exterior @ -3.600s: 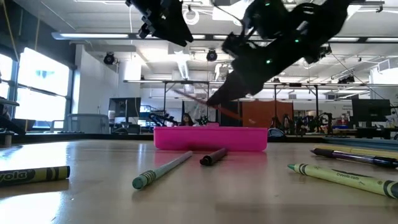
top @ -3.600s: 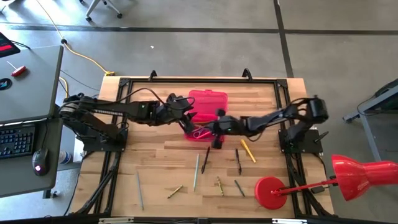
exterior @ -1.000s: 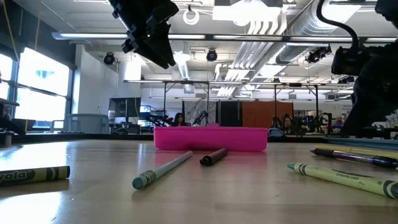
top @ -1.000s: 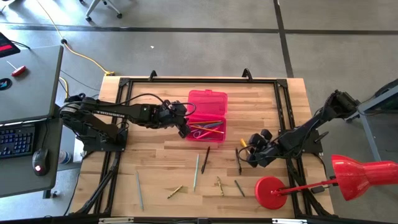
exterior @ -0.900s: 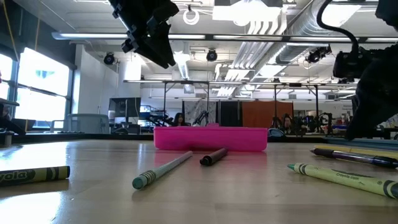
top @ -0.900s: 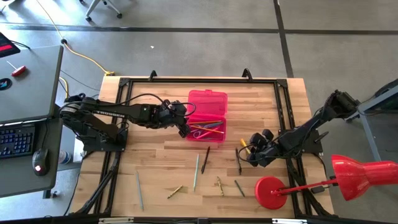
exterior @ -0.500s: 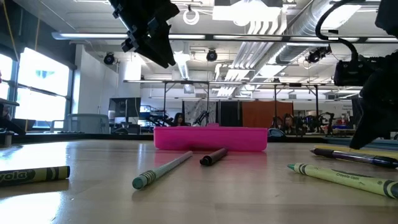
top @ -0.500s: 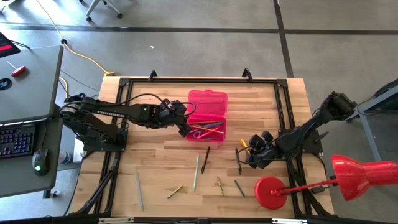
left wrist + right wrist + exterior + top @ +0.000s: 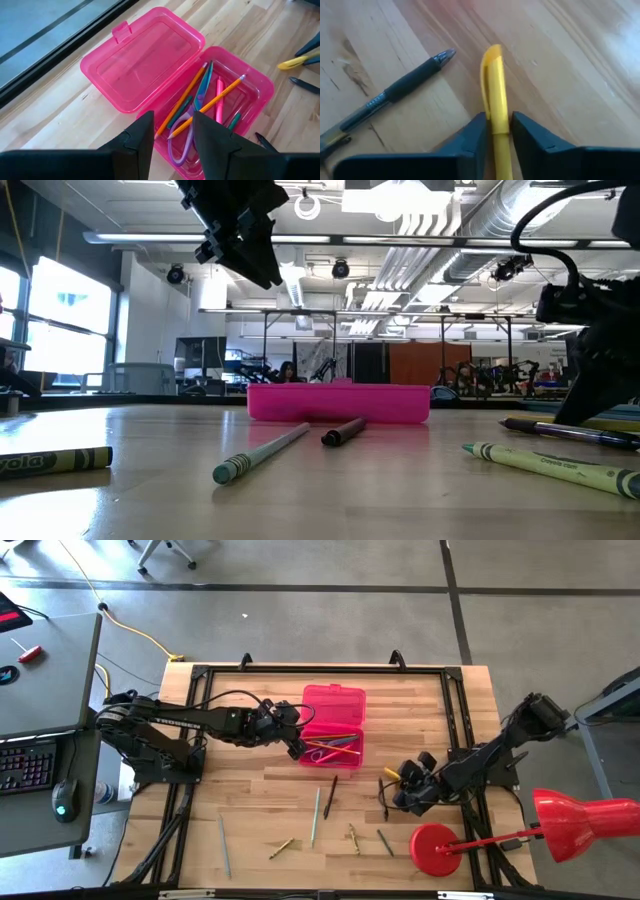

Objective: Pick & place school supplies into a supply box
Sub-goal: Put the yellow pen into the pink supply box

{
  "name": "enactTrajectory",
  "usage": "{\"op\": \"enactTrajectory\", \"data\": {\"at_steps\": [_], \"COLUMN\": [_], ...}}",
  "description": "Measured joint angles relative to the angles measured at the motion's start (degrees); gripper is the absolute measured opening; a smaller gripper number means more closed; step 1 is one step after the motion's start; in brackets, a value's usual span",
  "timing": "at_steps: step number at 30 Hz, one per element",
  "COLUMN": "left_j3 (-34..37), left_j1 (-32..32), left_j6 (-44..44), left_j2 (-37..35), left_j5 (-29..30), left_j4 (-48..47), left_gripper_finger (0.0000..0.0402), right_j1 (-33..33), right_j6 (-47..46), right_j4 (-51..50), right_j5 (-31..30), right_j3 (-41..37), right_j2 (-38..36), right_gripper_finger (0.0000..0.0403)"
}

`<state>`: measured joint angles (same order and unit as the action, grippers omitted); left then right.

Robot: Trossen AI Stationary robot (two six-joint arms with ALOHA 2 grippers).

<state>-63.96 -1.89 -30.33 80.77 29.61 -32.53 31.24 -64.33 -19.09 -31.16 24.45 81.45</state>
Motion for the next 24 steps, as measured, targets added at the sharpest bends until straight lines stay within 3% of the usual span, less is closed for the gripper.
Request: {"op": "enactTrajectory", "data": {"at_steps": [5, 9, 13, 17, 20, 24], "left_j3": [0.0, 0.0, 0.0, 0.0, 0.0, -0.02], "left_j1": [0.0, 0.0, 0.0, 0.0, 0.0, 0.0], "left_j6": [0.0, 0.0, 0.0, 0.0, 0.02, 1.9], "left_j2": [0.0, -0.02, -0.02, -0.02, -0.02, -0.02], "left_j5": [-0.01, -0.02, -0.03, -0.09, -0.09, -0.3], "left_j4": [0.0, 0.02, 0.22, 0.48, 1.52, 3.95], "left_gripper_finger": [0.0166, 0.0166, 0.0166, 0.0166, 0.0166, 0.0166], "right_j1": [-0.12, -0.18, -1.05, -4.68, -9.82, -17.75], "right_j6": [1.74, 5.63, 17.82, 35.78, 49.12, 55.47], "right_j4": [4.03, 13.71, 15.73, 16.68, 16.49, 16.69], "right_j5": [-1.37, -5.36, -9.15, -12.04, -8.93, -0.31], "right_j3": [-0.3, 0.06, 4.08, 10.5, 16.13, 21.74], "right_j2": [-0.8, -3.0, -5.57, -7.27, -6.53, -3.53], "right_gripper_finger": [0.0013, 0.0026, 0.0028, 0.0012, 0.0008, 0.001]}}
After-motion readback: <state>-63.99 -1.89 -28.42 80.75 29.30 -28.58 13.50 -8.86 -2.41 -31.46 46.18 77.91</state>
